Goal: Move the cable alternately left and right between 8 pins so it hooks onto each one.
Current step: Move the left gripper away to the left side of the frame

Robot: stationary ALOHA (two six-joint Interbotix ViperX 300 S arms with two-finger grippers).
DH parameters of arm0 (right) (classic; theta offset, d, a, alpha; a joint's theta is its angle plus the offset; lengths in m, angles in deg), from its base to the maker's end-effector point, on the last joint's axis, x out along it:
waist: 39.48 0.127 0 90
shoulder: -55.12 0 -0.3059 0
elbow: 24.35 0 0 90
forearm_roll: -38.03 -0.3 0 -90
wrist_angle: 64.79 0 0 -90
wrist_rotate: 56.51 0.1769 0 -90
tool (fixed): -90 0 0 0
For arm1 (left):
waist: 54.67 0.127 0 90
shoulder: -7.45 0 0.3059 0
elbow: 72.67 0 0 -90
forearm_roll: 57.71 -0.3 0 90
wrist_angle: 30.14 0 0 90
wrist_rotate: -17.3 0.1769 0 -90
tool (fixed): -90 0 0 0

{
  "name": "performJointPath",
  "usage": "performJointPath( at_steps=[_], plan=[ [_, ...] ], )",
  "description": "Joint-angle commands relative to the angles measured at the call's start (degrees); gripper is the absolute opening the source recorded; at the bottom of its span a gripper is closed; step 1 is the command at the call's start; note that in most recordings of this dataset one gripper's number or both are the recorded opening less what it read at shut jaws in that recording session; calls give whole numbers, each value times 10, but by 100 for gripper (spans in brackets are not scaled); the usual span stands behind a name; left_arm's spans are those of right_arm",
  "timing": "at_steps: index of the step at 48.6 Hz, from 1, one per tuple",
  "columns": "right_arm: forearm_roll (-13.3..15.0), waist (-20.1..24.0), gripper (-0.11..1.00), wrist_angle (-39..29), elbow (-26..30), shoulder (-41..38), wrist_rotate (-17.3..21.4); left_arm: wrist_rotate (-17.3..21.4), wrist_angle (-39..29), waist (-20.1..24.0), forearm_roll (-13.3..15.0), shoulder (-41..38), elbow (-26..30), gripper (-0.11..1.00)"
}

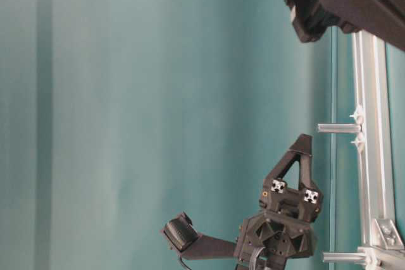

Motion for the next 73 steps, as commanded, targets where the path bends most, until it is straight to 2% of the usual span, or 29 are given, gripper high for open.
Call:
performJointPath(
  at_steps=[1, 5, 17, 26, 31, 35, 37, 40, 43, 46, 50, 53, 62, 73],
  plan=[
    [3, 5, 0, 1, 17, 18, 8, 6, -11, -4, -26, 49, 7, -1],
    [3, 8, 0, -57, 31, 40, 9, 13, -49, -5, -25, 90, 0, 0],
    [17, 34, 0, -362, 108, 80, 8, 17, -162, -34, -25, 221, -35, 0],
    [15, 59, 0, -465, 155, 66, 9, 11, -269, -65, -25, 299, -65, 0],
    [13, 66, 0, -493, 179, 47, 10, 9, -326, -81, -23, 329, -74, 0],
    [6, 68, 0, -512, 198, 24, 11, -3, -359, -86, -22, 350, -78, 5],
    [3, 68, 1, -518, 205, 11, 13, -11, -368, -87, -22, 359, -82, 11],
    [1, 68, 4, -528, 212, -6, 24, -30, -383, -87, -22, 372, -90, 25],
    [1, 68, 15, -532, 216, -22, 37, -46, -388, -87, -22, 381, -100, 40],
    [3, 67, 31, -531, 221, -33, 47, -58, -391, -89, -22, 392, -110, 53],
    [6, 68, 57, -530, 228, -45, 55, -61, -391, -95, -23, 411, -127, 68],
    [8, 68, 70, -532, 234, -53, 57, -60, -392, -98, -23, 429, -139, 75],
    [13, 66, 62, -530, 243, -73, 57, -60, -398, -100, -23, 503, -183, 72],
    [18, 66, 55, -517, 260, -102, 57, -61, -443, -99, -23, 598, -221, 72]
  ],
)
